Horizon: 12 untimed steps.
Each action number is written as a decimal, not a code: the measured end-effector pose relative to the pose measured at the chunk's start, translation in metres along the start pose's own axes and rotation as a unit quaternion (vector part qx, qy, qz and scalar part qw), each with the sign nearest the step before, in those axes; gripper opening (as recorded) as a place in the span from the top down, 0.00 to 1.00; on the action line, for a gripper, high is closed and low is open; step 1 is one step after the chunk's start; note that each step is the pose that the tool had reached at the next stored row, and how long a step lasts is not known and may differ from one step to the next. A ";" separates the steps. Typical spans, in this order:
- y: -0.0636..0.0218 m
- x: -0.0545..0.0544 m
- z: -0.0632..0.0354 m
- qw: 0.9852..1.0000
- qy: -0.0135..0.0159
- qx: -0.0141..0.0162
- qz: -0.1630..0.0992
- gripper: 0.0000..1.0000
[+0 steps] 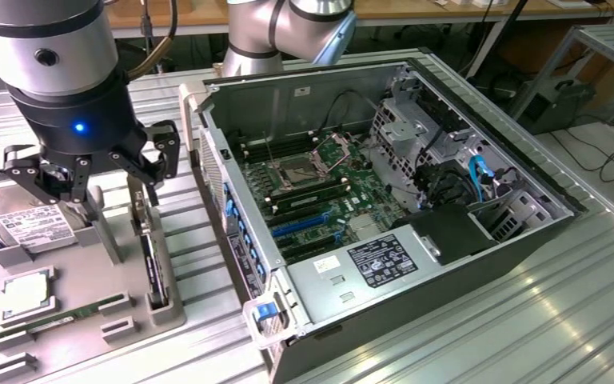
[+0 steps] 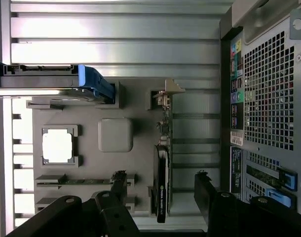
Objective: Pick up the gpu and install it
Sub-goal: 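Pick up the gpu and move the gpu toward the slot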
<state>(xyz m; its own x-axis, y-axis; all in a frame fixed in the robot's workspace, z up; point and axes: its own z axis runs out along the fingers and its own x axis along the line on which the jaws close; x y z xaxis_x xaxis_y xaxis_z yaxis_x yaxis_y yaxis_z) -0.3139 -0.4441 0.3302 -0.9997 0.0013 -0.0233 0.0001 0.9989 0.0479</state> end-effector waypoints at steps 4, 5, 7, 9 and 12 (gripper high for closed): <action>-0.0007 0.000 0.0019 1.000 0.000 0.000 0.000 0.34; -0.0009 0.000 0.0024 1.000 0.000 0.000 0.000 0.34; -0.0015 0.000 0.0034 1.000 0.000 0.000 0.000 0.34; -0.0018 0.000 0.0047 1.000 0.000 0.000 0.000 0.34; -0.0023 0.000 0.0067 1.000 0.000 0.000 0.000 0.34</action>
<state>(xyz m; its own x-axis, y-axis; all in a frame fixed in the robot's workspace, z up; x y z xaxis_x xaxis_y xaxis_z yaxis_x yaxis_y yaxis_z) -0.3139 -0.4460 0.3234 -0.9997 0.0013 -0.0233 0.0002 0.9988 0.0480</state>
